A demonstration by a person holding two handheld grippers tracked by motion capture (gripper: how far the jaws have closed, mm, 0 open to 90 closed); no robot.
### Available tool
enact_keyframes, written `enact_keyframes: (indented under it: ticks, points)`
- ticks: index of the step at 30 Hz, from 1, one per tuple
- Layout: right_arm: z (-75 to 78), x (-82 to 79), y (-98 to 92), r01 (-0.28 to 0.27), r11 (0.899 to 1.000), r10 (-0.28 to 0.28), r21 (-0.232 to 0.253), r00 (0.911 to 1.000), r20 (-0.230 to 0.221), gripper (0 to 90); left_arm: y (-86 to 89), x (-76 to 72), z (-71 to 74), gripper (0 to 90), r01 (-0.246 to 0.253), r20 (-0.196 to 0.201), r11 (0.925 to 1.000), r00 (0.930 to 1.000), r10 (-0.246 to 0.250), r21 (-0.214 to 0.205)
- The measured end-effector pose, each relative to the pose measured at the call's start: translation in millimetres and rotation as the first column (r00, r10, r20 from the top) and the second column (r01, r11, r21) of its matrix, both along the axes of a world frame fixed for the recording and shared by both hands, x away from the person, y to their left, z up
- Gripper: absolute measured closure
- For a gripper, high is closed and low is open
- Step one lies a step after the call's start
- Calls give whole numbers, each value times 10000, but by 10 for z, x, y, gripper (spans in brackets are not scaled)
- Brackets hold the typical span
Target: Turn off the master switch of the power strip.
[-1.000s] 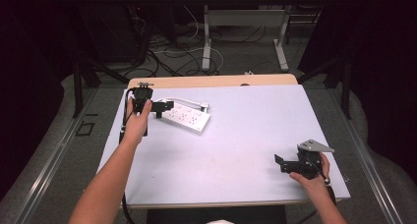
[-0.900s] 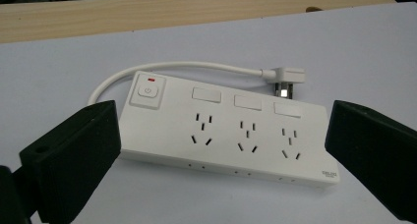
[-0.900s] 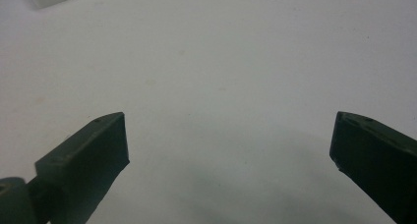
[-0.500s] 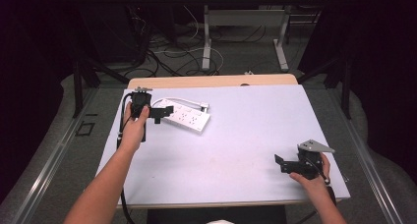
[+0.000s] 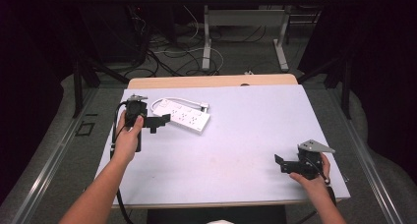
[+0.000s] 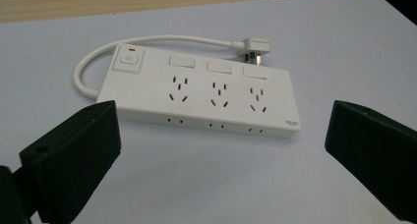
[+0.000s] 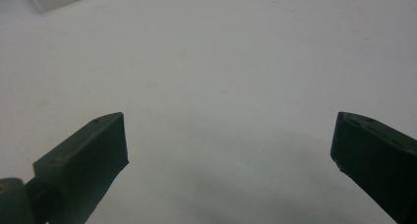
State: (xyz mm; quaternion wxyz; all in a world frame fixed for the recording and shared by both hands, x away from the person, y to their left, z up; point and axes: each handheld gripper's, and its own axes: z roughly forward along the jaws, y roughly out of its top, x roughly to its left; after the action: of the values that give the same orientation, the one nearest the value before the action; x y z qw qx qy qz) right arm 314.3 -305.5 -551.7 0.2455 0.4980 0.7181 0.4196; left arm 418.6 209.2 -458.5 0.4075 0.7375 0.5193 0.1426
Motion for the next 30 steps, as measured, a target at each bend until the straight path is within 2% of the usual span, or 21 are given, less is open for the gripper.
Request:
enact_keyframes:
  ticks: [2, 3, 7, 14, 20, 25, 30]
  points:
    - [1, 3, -7, -14, 10000, 14, -22, 10000, 57, 3, 16, -54, 12, 7, 31, -75, 10000, 10000, -31, -3]
    - [0, 2, -9, -19, 10000, 19, -38, 10000, 54, 4, 14, -82, 5, 7, 4, 57, 10000, 10000, -4, -72]
    - [0, -3, -7, -12, 10000, 12, -26, 10000, 20, 3, 15, -213, -5, 7, 119, 112, 9994, 9999, -115, -339]
    - [17, -18, -27, 118, 9999, -118, 45, 9999, 80, 3, -18, -432, -74, 7, 399, 161, 9992, 9991, -397, -103]
    - [18, -18, -25, 113, 9999, -114, 44, 9999, 93, 3, 7, -608, -108, 7, 425, 224, 9986, 9989, -418, -323]
    - [15, -15, -29, 198, 9998, -199, 64, 9997, 171, 3, 62, -751, -128, 8, 370, 496, 9991, 9981, -358, -224]
    - [19, -14, -32, 157, 9999, -158, 61, 9998, 148, 3, 173, -872, -159, 8, 398, 448, 9988, 9982, -386, -269]
